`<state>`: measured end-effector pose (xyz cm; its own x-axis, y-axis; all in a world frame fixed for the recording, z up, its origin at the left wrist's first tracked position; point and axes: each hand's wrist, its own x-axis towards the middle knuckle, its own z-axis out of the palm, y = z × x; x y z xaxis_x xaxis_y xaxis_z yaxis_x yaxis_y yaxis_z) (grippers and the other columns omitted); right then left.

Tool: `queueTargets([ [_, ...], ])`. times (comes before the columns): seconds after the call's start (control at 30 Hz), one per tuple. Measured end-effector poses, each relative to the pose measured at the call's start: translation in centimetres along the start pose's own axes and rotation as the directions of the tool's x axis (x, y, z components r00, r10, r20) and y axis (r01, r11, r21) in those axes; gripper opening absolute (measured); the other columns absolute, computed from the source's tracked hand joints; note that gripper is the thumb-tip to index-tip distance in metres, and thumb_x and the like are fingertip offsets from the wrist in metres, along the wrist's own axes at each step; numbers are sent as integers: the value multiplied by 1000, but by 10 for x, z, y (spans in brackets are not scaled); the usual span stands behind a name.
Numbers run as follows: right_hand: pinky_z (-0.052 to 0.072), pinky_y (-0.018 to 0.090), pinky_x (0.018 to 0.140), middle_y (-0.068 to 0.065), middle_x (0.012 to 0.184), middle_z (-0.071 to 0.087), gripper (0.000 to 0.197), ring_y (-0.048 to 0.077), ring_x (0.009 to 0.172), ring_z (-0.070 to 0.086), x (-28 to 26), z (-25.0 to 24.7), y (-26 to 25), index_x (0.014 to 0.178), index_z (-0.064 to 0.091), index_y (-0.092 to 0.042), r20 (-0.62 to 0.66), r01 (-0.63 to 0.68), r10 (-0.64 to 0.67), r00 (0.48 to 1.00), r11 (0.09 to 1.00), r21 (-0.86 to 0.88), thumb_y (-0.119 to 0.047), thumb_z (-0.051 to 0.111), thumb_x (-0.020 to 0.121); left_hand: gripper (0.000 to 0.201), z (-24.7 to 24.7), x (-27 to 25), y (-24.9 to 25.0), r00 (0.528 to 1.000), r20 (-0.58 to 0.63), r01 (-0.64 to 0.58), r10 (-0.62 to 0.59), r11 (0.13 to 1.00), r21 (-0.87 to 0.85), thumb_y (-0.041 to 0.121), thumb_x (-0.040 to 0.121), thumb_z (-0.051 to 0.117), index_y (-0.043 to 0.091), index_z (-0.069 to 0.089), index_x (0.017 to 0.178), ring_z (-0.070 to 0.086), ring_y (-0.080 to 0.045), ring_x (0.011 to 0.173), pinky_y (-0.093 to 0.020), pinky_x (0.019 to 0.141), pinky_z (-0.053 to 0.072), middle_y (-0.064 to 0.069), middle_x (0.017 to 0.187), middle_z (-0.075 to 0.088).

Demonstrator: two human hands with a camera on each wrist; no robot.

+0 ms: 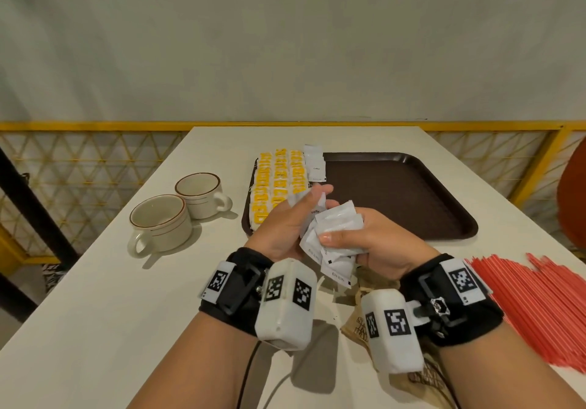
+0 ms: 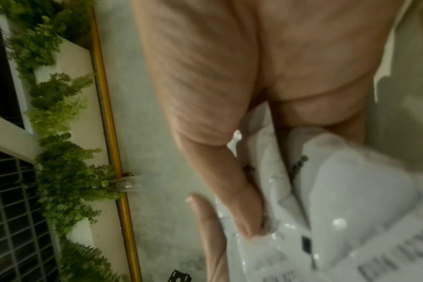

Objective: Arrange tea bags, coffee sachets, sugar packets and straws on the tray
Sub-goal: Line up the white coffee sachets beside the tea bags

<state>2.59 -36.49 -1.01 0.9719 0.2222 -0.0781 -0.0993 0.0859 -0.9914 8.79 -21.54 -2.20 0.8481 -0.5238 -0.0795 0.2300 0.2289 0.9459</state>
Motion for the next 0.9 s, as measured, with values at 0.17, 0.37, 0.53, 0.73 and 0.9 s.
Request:
queueTargets([
  [0.17, 56, 25, 65, 8, 94, 73, 28, 17, 82, 70, 1, -4, -4, 112, 63, -5, -115, 58, -49, 992, 995, 82, 5, 59, 86, 15, -5, 1, 2, 993, -116, -16, -2, 988, -153, 16, 92, 58, 13, 68, 103, 55, -19, 77, -34, 74, 47, -6, 85, 58],
  [0.37, 58, 30, 73, 21, 111, 68, 37, 26, 93, 69, 5, -6, -1, 119, 58, 2, -243, 96, -71, 968, 991, 93, 8, 62, 83, 31, -6, -6, 8, 999, -30, -21, 18, 994, -105, 22, 86, 64, 8, 62, 114, 66, -29, 99, -42, 88, 51, -14, 107, 69],
  [0.53, 59, 33, 75, 17, 107, 71, 36, 28, 95, 70, 7, -8, -1, 118, 60, 2, -338, 146, -100, 936, 983, 113, 8, 62, 83, 18, -13, -4, 6, 997, -48, -57, 54, 997, -59, 4, 80, 69, 10, 68, 97, 64, -36, 101, -55, 98, 45, -20, 106, 68],
  [0.73, 59, 32, 73, 16, 104, 71, 29, 25, 90, 71, 6, -9, -3, 112, 61, 0, -345, 179, -139, 928, 980, 88, 7, 62, 84, 27, -11, -5, 8, 992, -74, 105, -99, 991, 86, 11, 80, 71, 7, 65, 105, 62, -37, 90, -51, 91, 43, -23, 101, 66],
  [0.9, 58, 39, 74, 21, 105, 69, 31, 32, 90, 69, 7, -10, -1, 117, 58, 1, -304, 128, -103, 947, 990, 61, 2, 63, 86, 19, -11, -11, 7, 988, 23, 145, -152, 973, 182, 3, 89, 59, 6, 64, 107, 62, -33, 84, -50, 93, 44, -25, 103, 66],
])
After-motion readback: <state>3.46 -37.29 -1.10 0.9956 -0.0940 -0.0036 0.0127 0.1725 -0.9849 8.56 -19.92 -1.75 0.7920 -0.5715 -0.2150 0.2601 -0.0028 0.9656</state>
